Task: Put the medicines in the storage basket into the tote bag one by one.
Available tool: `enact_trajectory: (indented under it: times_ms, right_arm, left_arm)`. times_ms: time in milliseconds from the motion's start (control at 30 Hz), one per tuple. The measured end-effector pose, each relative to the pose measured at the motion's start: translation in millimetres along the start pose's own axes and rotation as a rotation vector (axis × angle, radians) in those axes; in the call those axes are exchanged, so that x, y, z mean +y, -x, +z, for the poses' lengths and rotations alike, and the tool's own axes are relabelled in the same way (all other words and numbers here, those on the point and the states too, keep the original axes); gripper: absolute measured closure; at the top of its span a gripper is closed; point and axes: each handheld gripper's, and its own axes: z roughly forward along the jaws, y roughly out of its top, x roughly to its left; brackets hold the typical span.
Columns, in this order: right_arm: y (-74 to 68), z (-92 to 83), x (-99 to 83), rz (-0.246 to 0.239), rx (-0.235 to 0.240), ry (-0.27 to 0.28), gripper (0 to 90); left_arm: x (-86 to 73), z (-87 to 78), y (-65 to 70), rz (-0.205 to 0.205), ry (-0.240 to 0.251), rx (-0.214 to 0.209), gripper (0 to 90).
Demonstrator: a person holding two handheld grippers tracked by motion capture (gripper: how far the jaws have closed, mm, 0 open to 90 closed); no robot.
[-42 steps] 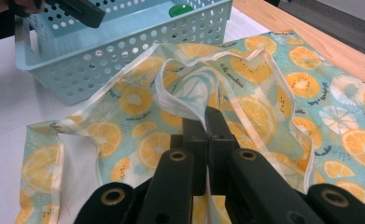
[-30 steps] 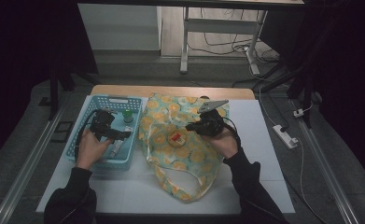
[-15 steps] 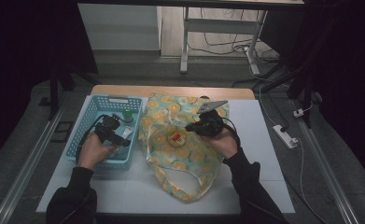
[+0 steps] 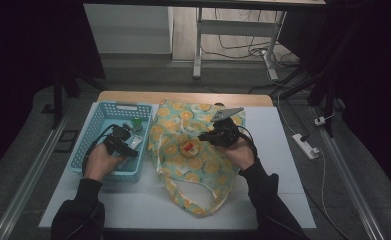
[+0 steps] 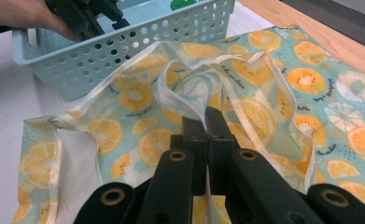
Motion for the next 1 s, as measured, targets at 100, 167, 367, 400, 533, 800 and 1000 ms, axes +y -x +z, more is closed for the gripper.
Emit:
enact_trajectory:
  times_ms: [100, 167, 367, 400, 533, 800, 1000]
  right_arm:
    - [0.1, 0.0, 0.2, 0.0, -0.001, 0.0, 89.7]
    - [0.1, -0.3, 0.3, 0.0, -0.002, 0.002, 89.7]
    - [0.2, -1.3, 0.9, 0.0, -0.002, 0.004, 89.6]
    - [0.1, -1.3, 1.0, 0.0, -0.002, 0.004, 89.7]
    - [-0.3, -1.3, 1.3, -0.001, -0.001, 0.004, 89.7]
    - [-0.4, -1.5, 1.6, -0.002, -0.003, 0.008, 89.7]
    - [-0.5, -1.4, 1.7, -0.004, -0.002, 0.008, 89.7]
  left_arm:
    - [0.0, -0.4, -0.3, -0.008, 0.004, -0.004, 52.4]
    - [-0.1, -0.9, -1.5, -0.018, 0.006, -0.004, 57.6]
    - [0.0, -1.2, -2.1, -0.027, 0.009, -0.009, 66.5]
    - [-0.1, -1.1, -2.1, -0.031, 0.011, -0.008, 67.5]
    - [-0.1, -1.2, -2.6, -0.037, 0.012, -0.01, 71.0]
    - [0.4, -1.7, -2.5, -0.042, 0.014, -0.001, 72.2]
    - [0.6, -7.8, -2.0, -0.058, 0.051, 0.026, 72.4]
